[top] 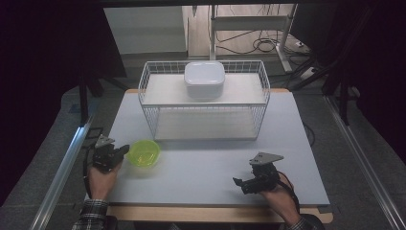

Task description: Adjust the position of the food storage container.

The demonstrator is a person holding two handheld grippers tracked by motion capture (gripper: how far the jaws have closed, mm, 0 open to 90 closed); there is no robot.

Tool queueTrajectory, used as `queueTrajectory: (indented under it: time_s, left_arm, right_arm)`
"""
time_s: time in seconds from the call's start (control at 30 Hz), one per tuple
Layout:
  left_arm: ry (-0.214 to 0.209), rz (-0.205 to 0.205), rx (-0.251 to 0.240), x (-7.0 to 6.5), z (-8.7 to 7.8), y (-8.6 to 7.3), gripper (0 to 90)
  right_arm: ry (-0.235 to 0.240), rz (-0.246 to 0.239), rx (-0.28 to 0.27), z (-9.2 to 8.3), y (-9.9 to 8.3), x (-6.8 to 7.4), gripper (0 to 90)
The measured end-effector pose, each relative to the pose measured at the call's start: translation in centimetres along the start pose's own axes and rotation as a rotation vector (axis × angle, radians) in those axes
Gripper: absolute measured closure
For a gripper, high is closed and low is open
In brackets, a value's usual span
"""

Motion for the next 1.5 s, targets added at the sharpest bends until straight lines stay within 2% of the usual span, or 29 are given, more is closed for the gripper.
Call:
queueTrajectory:
  time_s: [0.27,0.4,0.57,0.63,0.8,0.87,1.03,1.23,1.37,1.5]
  left_arm:
    - [-0.034,0.009,0.014,-2.4,-0.4,-0.4,89.7]
    - [-0.069,0.002,0.012,-3.9,-0.5,-0.5,89.7]
    - [-0.098,0.032,0.016,-5.9,-0.6,-0.4,89.7]
    - [-0.113,0.032,0.014,-6.5,-0.7,-0.4,89.7]
    - [-0.160,0.028,0.014,-7.9,-0.8,-0.4,89.7]
    - [-0.192,0.029,0.023,-8.8,-0.7,-0.4,89.7]
    - [-0.222,0.064,0.031,-10.6,-0.5,-0.3,89.7]
    - [-0.237,0.069,0.068,-10.5,-0.1,-1.0,89.6]
    - [-0.232,0.059,0.049,-9.9,-0.2,-0.8,89.6]
    - [-0.242,0.060,0.067,-9.7,0.0,-1.1,89.6]
  right_arm:
    - [-0.002,-0.001,0.006,0.1,-0.1,0.0,6.9]
    - [-0.002,-0.002,0.011,0.1,-0.1,0.0,6.9]
    - [0.001,-0.004,0.017,0.2,-0.1,0.1,7.0]
    - [0.003,-0.004,0.019,0.2,-0.1,0.1,6.9]
    - [0.005,-0.006,0.022,0.3,-0.2,0.1,6.9]
    - [0.005,-0.006,0.022,0.3,-0.2,0.2,6.9]
    - [0.006,-0.008,0.029,0.4,-0.2,0.2,6.9]
    - [0.008,-0.010,0.033,0.4,-0.3,0.2,7.0]
    - [0.010,-0.009,0.036,0.5,-0.3,0.2,6.9]
    - [0.011,-0.009,0.039,0.6,-0.3,0.3,7.0]
Point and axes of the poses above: each handheld gripper's, and its own axes: z roughly forward along the jaws, y roughly out of its top, x roughly to its left, the point moved 4 cm from there along z, roughly forward along the jaws, and after that the axes turned 12 degrees about y, right-handed, at the moved point
